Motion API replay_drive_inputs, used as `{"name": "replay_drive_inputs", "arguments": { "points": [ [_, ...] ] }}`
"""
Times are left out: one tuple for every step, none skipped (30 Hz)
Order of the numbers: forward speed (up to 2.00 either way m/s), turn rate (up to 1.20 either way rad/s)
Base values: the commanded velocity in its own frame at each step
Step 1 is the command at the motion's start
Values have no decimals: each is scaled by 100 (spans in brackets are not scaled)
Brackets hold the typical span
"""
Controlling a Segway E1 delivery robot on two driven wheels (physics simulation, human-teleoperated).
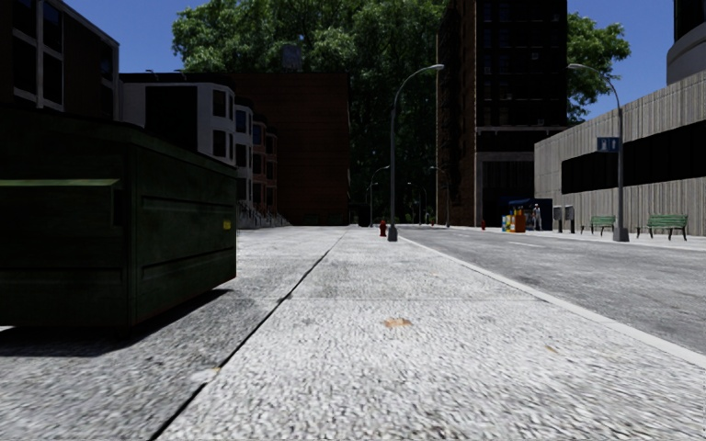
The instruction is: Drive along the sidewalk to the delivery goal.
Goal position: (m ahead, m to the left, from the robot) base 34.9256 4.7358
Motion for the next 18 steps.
{"name": "replay_drive_inputs", "arguments": {
  "points": [
    [200, 0],
    [200, 0],
    [200, 0],
    [200, 0],
    [200, 0],
    [200, 0],
    [200, 0],
    [200, 0],
    [200, 0],
    [200, 0],
    [200, 0],
    [200, 0],
    [200, 0],
    [200, 0],
    [200, 0],
    [200, 0],
    [200, 0],
    [200, 0]
  ]
}}
